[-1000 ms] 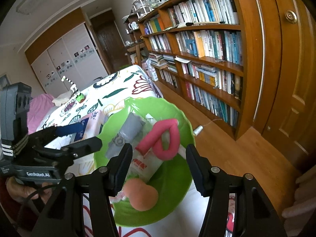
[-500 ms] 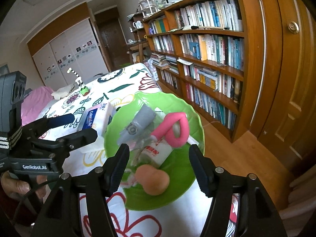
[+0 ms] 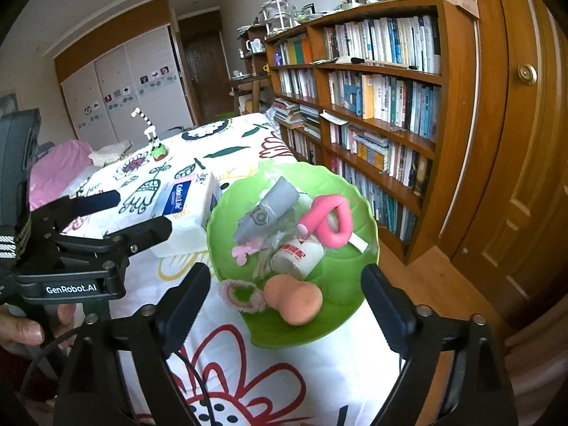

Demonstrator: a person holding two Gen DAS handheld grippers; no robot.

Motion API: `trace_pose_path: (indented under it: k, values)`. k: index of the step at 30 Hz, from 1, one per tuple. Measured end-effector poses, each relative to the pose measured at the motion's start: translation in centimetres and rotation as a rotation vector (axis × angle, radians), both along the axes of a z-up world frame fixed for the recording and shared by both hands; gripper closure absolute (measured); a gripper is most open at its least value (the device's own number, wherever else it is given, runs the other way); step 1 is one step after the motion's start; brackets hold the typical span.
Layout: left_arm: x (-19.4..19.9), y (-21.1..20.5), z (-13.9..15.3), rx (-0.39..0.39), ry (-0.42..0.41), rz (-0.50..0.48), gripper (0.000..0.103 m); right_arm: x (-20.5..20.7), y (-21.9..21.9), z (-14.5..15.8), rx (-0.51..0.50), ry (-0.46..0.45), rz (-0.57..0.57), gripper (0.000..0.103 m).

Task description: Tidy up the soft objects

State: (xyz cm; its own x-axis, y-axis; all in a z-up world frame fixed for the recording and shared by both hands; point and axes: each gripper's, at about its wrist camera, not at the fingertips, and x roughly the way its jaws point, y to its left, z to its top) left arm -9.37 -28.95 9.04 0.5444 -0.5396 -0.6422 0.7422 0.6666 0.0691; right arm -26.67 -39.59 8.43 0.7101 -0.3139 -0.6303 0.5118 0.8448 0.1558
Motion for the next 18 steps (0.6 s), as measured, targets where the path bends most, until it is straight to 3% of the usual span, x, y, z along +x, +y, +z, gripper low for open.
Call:
trace_pose_path:
  k: [8, 18]
  values:
    - [-0.1, 0.2, -0.7, 0.056, -0.062, 0.082, 0.0, 0.2, 1.4, -0.4, -0.071, 0.027, 0.0, 0.0]
    - [0.0, -0.3, -1.6, 0.093, -0.06, 0.086, 0.0, 0.6, 1.4, -1.3, -0.108, 0.038, 0.003, 0.0]
